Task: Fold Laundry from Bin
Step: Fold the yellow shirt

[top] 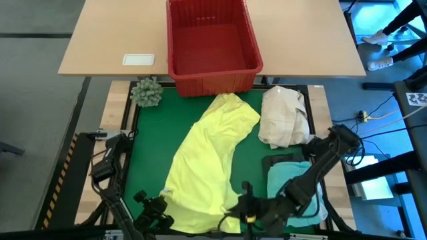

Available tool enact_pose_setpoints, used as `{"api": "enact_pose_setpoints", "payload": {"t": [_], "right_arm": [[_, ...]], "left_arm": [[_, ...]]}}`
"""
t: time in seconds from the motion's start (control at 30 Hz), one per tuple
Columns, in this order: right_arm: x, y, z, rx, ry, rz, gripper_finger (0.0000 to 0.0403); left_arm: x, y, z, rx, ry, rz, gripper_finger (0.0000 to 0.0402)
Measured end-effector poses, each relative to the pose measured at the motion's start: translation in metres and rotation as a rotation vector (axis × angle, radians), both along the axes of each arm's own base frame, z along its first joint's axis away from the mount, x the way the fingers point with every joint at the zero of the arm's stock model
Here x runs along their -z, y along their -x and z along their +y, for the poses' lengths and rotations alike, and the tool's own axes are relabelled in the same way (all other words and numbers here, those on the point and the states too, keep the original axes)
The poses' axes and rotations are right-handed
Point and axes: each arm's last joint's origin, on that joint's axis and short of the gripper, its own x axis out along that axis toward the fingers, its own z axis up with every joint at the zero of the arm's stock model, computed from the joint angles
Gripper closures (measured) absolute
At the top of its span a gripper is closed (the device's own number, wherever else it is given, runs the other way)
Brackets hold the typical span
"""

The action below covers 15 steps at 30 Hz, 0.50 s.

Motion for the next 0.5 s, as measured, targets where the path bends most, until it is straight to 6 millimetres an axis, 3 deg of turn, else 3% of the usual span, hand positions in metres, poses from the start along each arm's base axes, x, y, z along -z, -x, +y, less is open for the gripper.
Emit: {"api": "enact_pose_setpoints", "payload": {"t": [0.3,0.5], "right_arm": [[0.037,-0.004,0.024,0.015,-0.019,0.081,0.0402],[0.061,-0.011,0.033,0.006,-0.052,0.161,0.0402]], "left_arm": [[0.017,0.006,0.015,-0.005,-0.086,0.032,0.0398],[0.018,0.014,0.011,-0.027,-0.073,0.013,0.0400]]}}
